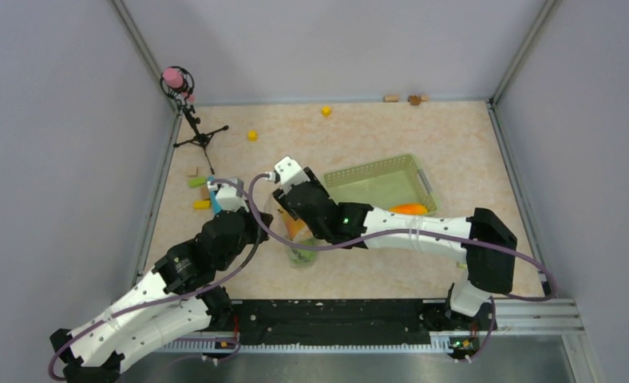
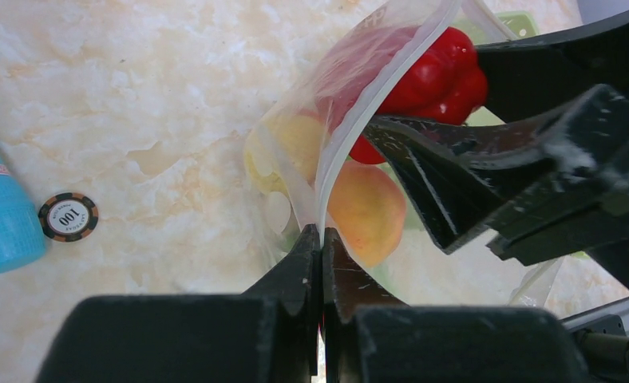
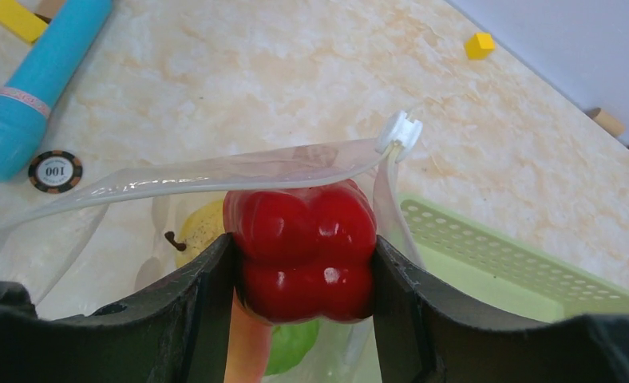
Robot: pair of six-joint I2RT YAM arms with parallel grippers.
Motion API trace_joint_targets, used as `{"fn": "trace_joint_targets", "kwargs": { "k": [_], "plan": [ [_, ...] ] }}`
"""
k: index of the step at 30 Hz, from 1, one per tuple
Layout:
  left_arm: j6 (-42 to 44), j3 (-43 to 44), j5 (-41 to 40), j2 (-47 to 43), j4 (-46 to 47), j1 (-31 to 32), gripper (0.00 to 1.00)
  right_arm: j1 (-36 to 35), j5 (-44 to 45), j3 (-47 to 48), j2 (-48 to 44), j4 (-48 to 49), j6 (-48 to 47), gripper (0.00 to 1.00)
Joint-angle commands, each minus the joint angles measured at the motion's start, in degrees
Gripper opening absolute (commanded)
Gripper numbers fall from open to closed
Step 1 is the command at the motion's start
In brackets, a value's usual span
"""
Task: Place the food in the zip-top bag and seal the zipper
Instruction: Place the fake vegetable in the zipper food storage bag.
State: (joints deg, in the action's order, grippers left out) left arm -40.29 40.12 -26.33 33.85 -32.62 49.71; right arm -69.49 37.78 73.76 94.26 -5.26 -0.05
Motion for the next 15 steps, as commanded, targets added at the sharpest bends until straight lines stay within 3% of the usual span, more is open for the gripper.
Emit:
{"fn": "trace_joint_targets", "kwargs": {
  "k": [1,6,15],
  "plan": [
    [1.1,-0.2,1.0,-0.9,3.4,0.2,0.0,-0.9,4.7,4.2,1.5,0.7,-0.3,0.52],
    [1.0,0.0,1.2,-0.8,3.3,0.2,0.0,-1.1,3.5,4.6,0.5,-1.2,1.7,0.84],
    [0.6,0.1,-0.3,-1.2,2.6,0.2,0.0,-1.1,-5.7,1.8,-7.2,-2.3,3.8,0.94]
  ]
}}
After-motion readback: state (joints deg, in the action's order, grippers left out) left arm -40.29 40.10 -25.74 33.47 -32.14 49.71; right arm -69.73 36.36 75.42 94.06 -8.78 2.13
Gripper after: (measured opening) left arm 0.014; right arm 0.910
